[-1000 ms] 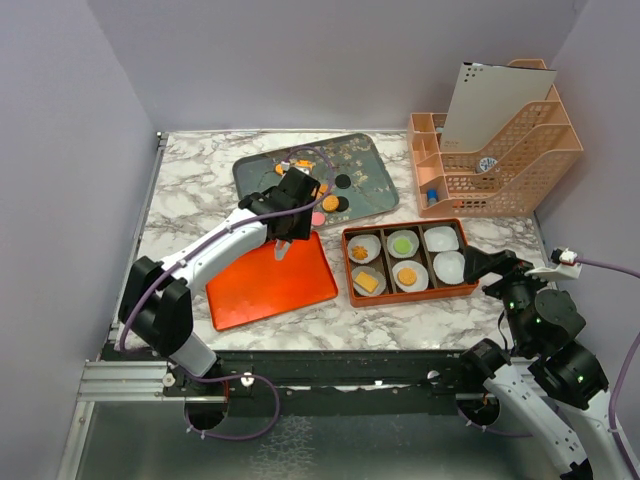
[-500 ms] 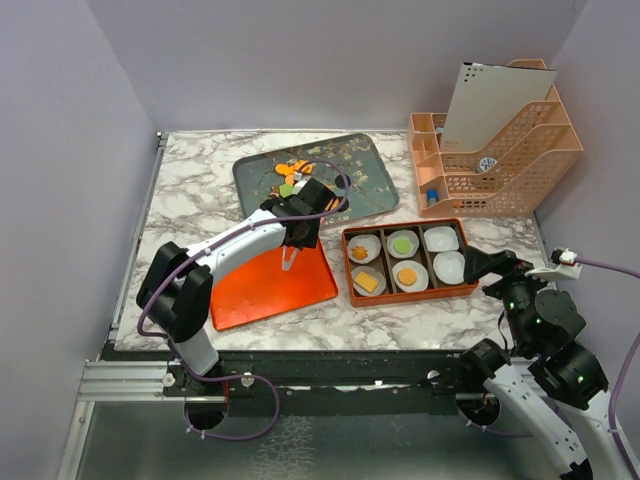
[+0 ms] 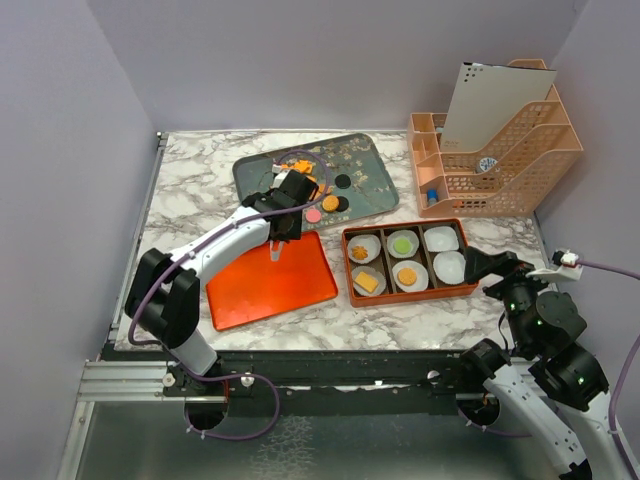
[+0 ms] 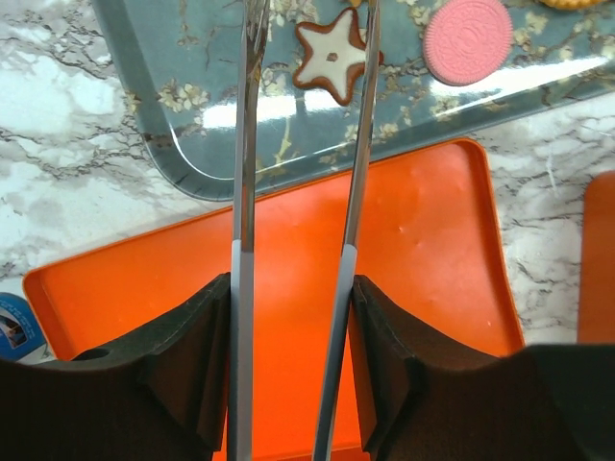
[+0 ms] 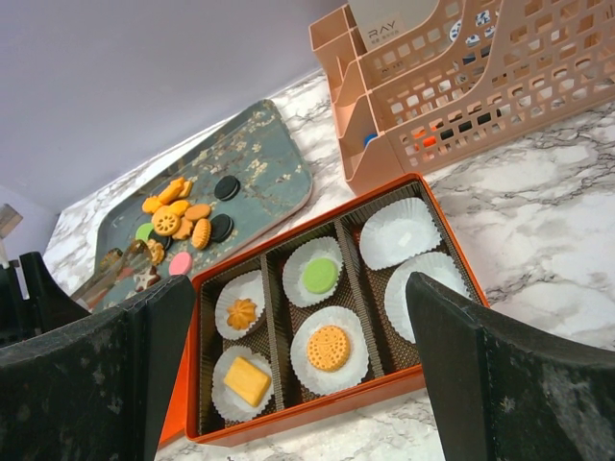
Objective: Pack the cookies
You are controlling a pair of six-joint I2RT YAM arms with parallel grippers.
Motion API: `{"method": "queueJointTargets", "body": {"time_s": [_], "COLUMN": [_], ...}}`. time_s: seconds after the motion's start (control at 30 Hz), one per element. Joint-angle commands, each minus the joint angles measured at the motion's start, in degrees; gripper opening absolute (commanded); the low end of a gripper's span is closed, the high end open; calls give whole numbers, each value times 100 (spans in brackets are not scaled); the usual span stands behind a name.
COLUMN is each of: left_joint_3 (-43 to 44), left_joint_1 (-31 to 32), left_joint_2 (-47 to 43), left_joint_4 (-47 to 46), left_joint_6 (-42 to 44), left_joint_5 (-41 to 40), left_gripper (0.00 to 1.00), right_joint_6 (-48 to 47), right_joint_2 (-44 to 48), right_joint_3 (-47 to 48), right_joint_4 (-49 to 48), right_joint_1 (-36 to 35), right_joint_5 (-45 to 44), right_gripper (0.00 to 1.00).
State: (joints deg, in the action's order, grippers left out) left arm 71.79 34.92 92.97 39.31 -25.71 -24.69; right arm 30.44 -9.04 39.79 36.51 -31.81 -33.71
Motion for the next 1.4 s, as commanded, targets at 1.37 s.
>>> {"method": "queueJointTargets", "body": {"time_s": [1.37], "left_joint_3": [-557], "left_joint_1": [-354], "left_joint_2": [-674], "left_joint_4": [259], "left_joint_6": [232], "left_joint_5": [1147], "left_gripper": [41], "right_joint_6": [-41], "right_joint_2": [146], "right_joint_3": [-72], "right_joint_4": [-59], "right_joint_1": [8], "right_joint_5": [76], "right_gripper": [100]}}
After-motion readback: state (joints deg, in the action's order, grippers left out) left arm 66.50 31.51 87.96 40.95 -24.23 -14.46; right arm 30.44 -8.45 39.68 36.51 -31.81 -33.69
